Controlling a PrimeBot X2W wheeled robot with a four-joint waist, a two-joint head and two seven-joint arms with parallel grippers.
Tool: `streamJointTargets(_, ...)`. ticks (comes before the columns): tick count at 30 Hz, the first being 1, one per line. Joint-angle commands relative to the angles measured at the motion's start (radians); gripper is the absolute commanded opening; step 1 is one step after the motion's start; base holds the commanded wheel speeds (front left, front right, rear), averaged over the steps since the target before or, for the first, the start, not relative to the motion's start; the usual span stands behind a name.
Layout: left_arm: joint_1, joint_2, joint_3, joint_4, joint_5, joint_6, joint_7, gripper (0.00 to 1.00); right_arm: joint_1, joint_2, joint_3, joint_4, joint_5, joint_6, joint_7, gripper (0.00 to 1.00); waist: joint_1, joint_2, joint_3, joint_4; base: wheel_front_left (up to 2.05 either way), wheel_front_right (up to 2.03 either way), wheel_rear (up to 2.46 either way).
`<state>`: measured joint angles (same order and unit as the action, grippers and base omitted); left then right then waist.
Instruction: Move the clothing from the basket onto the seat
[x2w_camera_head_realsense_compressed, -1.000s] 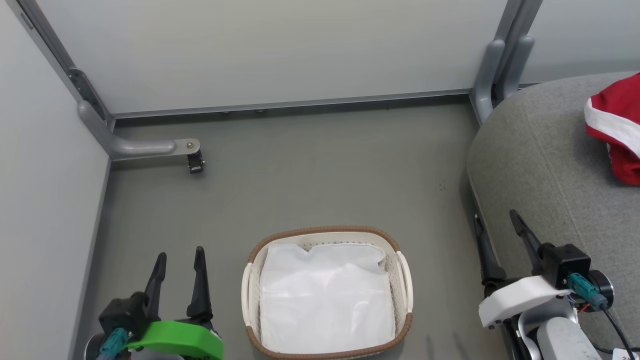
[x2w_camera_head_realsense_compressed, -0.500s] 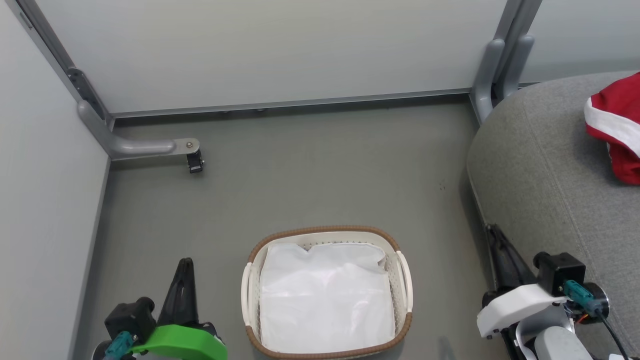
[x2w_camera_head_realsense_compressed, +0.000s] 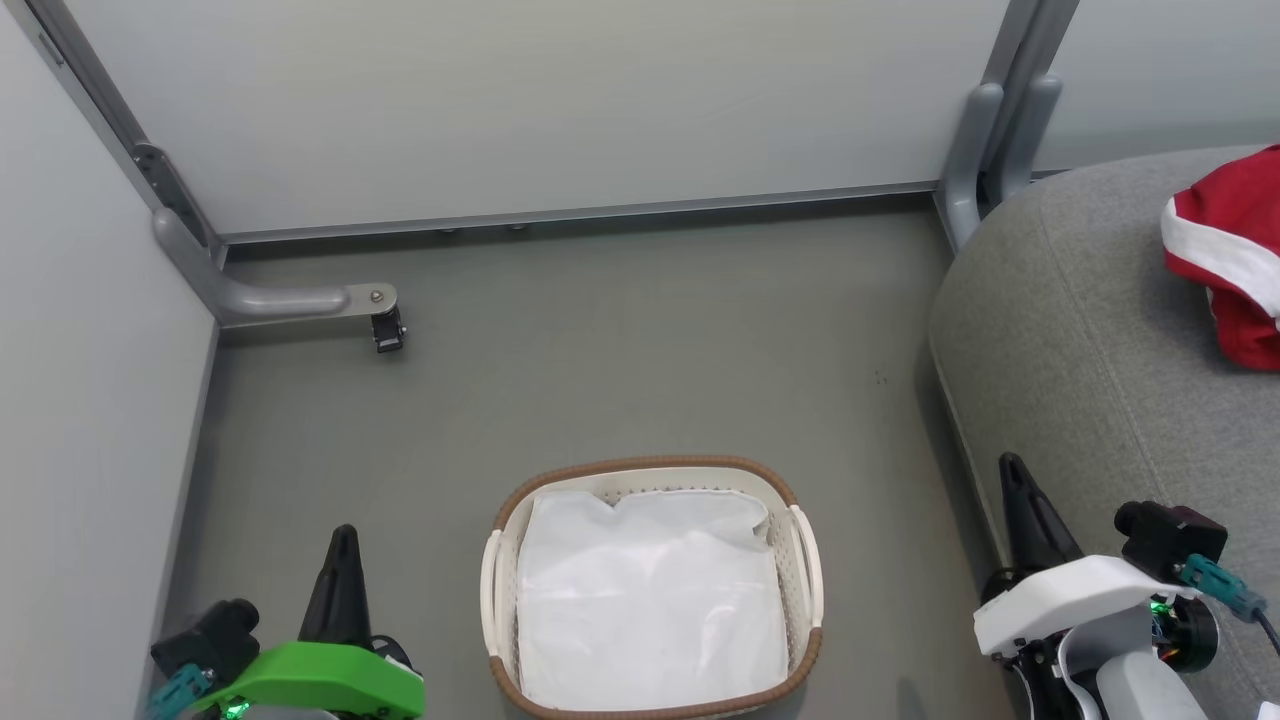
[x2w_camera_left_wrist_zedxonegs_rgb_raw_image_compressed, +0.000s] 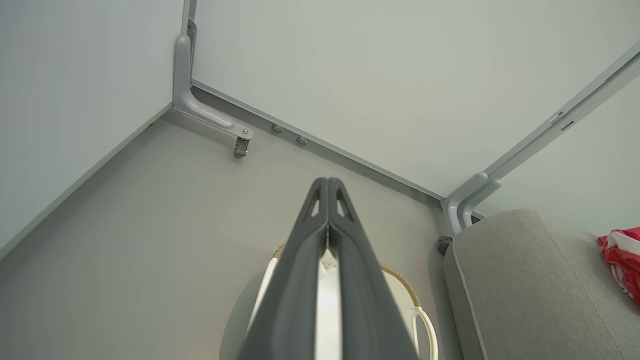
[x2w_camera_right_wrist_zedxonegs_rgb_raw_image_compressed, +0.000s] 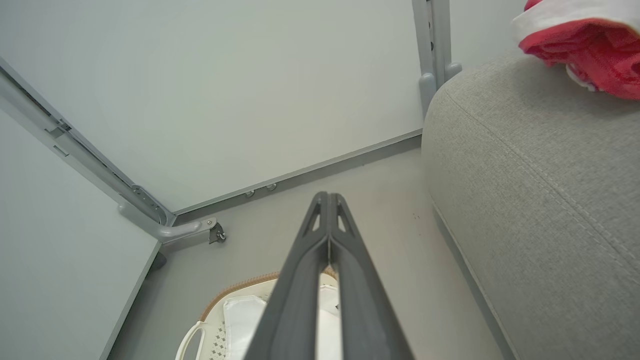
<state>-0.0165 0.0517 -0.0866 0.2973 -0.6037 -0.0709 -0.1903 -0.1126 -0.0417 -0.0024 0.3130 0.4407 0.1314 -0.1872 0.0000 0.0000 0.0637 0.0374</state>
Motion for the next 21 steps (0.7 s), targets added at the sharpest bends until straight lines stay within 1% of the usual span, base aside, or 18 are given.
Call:
streamJointTargets(1, -0.024, 0.002, 0.016, -0.018, -0.054, -0.008, 0.014, 0.00, -0.009, -0.004, -0.009, -0.021, 0.063, 0.000, 0.014, 0.00, 0.0000, 0.0000, -0.001, -0.001, 0.00, 0.00, 0.00)
streamJointTargets(21, -0.046, 0.002, 0.066, -0.029, -0.312, -0.023, 0.092, 0.00, -0.005, -0.006, -0.037, -0.036, 0.362, 0.000, 0.092, 0.00, 0.0000, 0.0000, -0.012, -0.008, 0.00, 0.00, 0.00)
